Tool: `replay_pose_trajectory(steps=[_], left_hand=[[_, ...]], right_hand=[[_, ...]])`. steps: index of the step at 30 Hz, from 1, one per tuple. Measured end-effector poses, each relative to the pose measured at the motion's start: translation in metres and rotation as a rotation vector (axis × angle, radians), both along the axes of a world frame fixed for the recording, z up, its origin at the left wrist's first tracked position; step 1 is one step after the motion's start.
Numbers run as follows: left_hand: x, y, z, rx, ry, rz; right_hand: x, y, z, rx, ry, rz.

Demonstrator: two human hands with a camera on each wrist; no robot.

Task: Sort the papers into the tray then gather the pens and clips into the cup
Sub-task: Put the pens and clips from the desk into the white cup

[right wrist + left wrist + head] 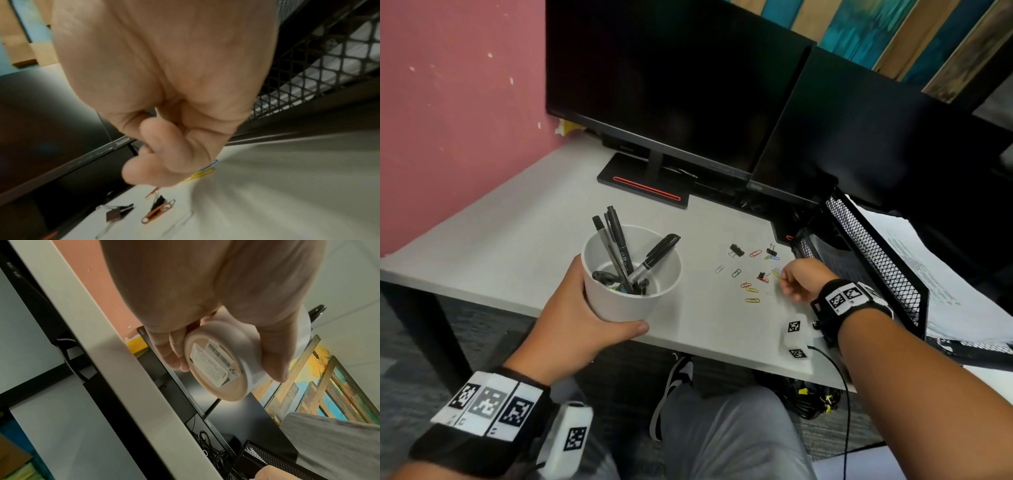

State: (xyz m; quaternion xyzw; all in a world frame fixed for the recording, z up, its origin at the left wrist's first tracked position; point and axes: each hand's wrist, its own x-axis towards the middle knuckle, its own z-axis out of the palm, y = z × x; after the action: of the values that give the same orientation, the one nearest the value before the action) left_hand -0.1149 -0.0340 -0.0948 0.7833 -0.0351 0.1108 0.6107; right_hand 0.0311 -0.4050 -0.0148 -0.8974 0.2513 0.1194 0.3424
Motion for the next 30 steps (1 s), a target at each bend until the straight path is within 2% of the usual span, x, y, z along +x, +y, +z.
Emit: replay_pose_trajectory(steps=[6,12,19,21,25,30], left_hand=[[0.002,0.001,-0.001,-0.008,-0.005,-0.005],[0.0,-0.002,0.001,-0.007,-0.003,-0.004],[-0.003,-0.006,0.002,-0.031,-0.002,-0.019],[-0.004,-0.007,0.002,-0.039,0.002,-0.028],[-0.004,-0.008,0.0,-0.041,0.005,-0.046],[-0.004,-0.013,-0.001,-0.035,0.005,-0.053]], right_hand=[[-0.006,0.006,-0.008,-0.277,0.089,0.311],[-0.01,0.021,-0.009,-0.455,0.169,0.399],[-0.016,0.025,-0.01,-0.448,0.208,0.436],[-0.018,0.033,0.003,-0.411,0.166,0.475],[-0.026,0.079,0.056,-0.159,-0.099,0.577],[-0.066,0.156,0.117,-0.128,-0.331,0.919]])
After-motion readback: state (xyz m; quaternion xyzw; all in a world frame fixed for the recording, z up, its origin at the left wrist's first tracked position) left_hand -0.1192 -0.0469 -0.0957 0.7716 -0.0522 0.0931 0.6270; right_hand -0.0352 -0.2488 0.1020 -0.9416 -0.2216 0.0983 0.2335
